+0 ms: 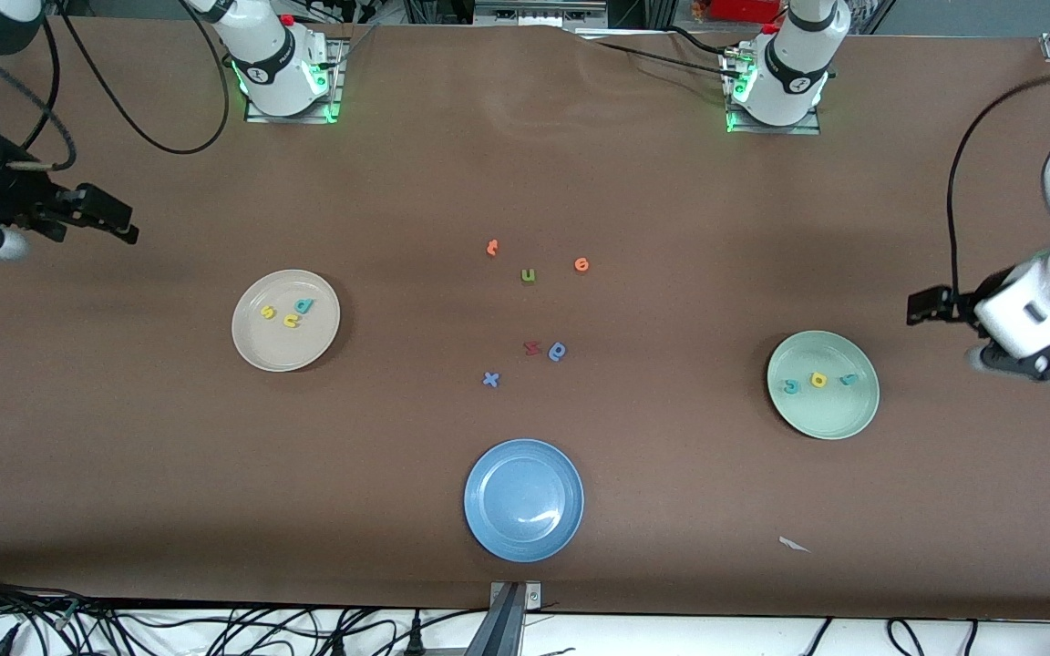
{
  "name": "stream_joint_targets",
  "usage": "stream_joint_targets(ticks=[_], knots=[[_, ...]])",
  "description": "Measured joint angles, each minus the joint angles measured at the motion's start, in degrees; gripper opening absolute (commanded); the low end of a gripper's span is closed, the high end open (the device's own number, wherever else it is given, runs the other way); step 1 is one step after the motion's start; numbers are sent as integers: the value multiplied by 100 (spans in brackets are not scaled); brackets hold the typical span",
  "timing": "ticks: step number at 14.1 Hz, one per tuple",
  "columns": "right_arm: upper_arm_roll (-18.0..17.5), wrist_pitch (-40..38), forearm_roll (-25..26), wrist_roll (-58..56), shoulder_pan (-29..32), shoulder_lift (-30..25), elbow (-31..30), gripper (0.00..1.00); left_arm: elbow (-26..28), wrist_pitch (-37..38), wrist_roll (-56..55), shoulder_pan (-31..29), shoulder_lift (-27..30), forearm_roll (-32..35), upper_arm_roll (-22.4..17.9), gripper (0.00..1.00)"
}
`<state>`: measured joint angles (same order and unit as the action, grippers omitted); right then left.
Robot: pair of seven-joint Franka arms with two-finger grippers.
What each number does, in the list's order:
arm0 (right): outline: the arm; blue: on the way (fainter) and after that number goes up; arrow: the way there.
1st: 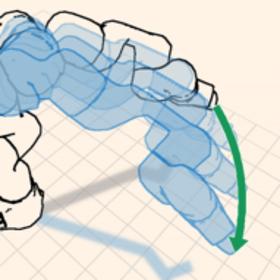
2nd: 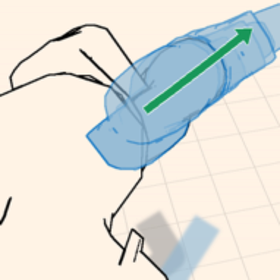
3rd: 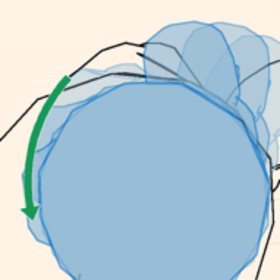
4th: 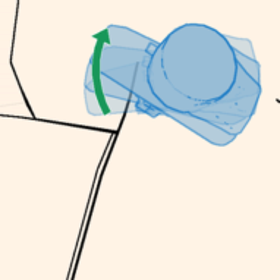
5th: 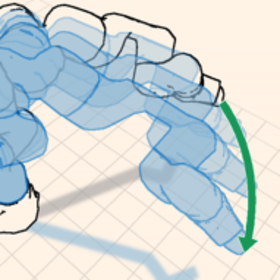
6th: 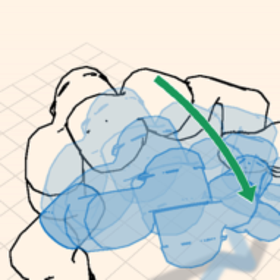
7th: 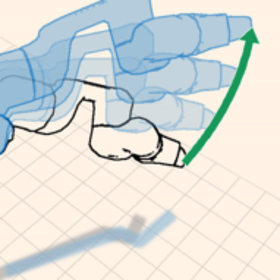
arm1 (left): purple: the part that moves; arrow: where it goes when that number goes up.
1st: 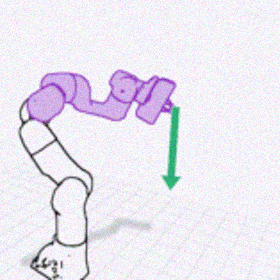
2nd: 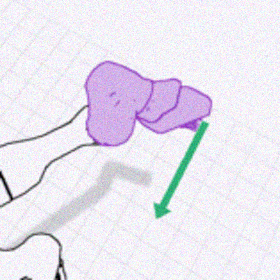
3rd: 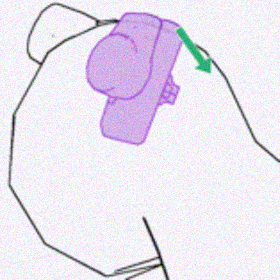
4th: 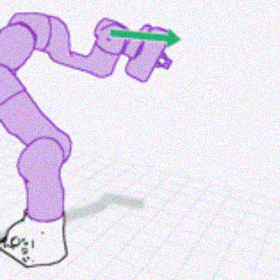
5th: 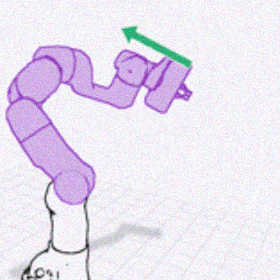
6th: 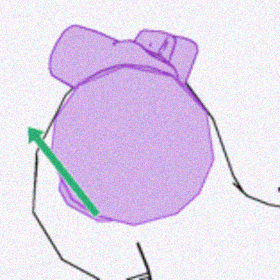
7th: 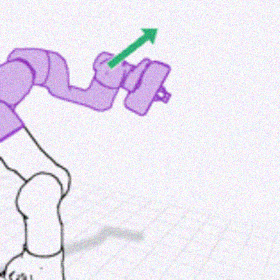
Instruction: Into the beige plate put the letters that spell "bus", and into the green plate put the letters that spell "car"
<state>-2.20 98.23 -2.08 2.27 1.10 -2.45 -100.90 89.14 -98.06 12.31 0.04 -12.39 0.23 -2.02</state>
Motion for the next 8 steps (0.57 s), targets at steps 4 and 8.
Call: stream_joint_targets(ticks=[4, 8], knots=[[-74, 81, 11, -4, 69, -62, -5, 100, 22, 214, 4, -8, 748, -440, -183, 100], [-73, 75, 11, -11, 83, 22, 126, 100, 77, 211, 5, 12, 764, -439, -183, 100]])
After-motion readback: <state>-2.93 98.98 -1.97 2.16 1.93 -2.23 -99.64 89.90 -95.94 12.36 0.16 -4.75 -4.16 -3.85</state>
